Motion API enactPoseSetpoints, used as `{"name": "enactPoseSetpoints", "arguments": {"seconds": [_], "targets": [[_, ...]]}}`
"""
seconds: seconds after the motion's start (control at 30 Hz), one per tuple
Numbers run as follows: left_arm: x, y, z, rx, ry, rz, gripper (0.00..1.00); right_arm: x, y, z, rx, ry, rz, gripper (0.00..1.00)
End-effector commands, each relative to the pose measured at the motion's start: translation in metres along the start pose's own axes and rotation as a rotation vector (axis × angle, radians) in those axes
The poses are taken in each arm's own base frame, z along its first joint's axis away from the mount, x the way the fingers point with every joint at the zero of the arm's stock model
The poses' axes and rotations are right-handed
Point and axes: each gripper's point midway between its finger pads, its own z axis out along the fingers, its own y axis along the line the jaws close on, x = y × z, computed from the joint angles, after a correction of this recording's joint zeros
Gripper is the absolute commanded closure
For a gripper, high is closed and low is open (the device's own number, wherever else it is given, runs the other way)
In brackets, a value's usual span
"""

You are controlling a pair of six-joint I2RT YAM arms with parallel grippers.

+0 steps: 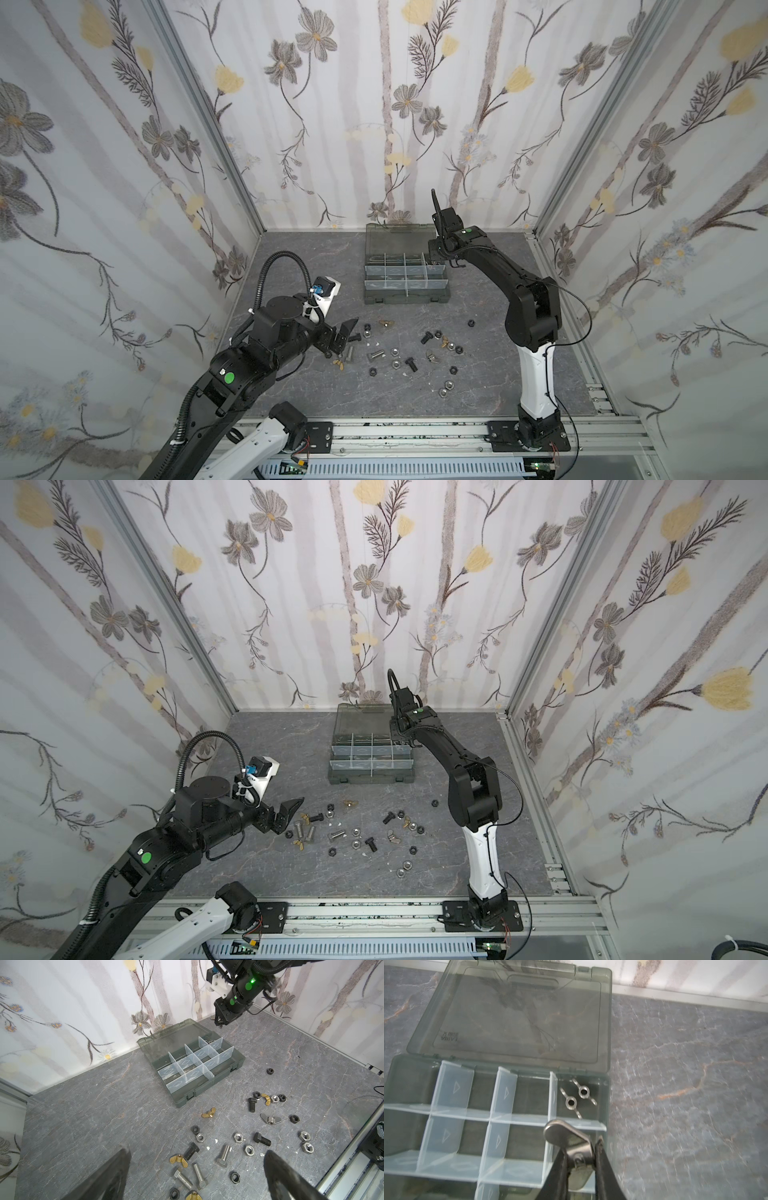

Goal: Sort the screws and nuts into containers
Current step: 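Carry the steel wing nut into the organizer's wing-nut compartment and release, then move the right gripper back to the pile and grasp another steel wing nut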

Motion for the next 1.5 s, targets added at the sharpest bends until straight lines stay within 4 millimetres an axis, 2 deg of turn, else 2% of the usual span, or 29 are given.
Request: {"name": "enactPoseSetpoints", "arguments": {"seconds": [0.0, 0.13, 0.23, 0.37, 0.53, 0.67, 0.77, 0.93, 1.03, 1.13, 1.27, 1.47], "targets": [[-0.001, 0.002, -0.002, -0.013, -0.002, 0.0, 0.0, 0.001, 0.003, 0.02, -0.004, 0.02, -0.048, 0.88], [-0.001, 0.005, -0.001, -0.029, 0.004, -0.019, 0.0, 0.0, -0.004, 0.043, 0.012, 0.024, -0.033, 0.89], [0.0, 0.003, 0.001, -0.016, 0.016, -0.029, 0.0, 0.0, -0.002, 0.055, 0.007, 0.012, -0.035, 0.89], [0.002, 0.002, 0.002, -0.011, 0.035, -0.033, 0.0, 0.008, -0.002, 0.072, 0.013, 0.031, -0.036, 0.89], [0.001, 0.003, 0.004, -0.017, 0.03, -0.035, 0.0, 0.02, 0.001, 0.083, 0.007, 0.063, -0.028, 0.85], [-0.003, 0.003, 0.003, -0.014, 0.035, -0.026, 0.0, 0.02, 0.002, 0.083, 0.005, 0.062, -0.023, 0.79], [-0.004, 0.003, 0.002, -0.018, 0.035, -0.016, 0.0, 0.017, 0.004, 0.078, 0.002, 0.057, -0.025, 0.72], [-0.007, 0.003, 0.001, -0.016, 0.023, -0.003, 0.0, 0.008, 0.004, 0.058, 0.0, 0.041, -0.03, 0.61], [-0.009, 0.002, -0.001, -0.011, 0.009, -0.004, 0.0, 0.004, 0.006, 0.038, 0.0, 0.037, -0.044, 0.61], [-0.009, -0.001, 0.0, 0.007, -0.005, -0.006, 0.0, 0.012, 0.011, 0.008, 0.004, 0.033, -0.057, 0.61], [-0.009, -0.004, -0.001, 0.024, -0.027, -0.002, 0.0, 0.055, 0.02, -0.039, -0.003, 0.056, -0.082, 0.6], [-0.01, -0.003, -0.007, 0.021, -0.043, 0.002, 0.0, 0.176, 0.045, -0.092, -0.09, 0.18, -0.104, 0.57]]}}
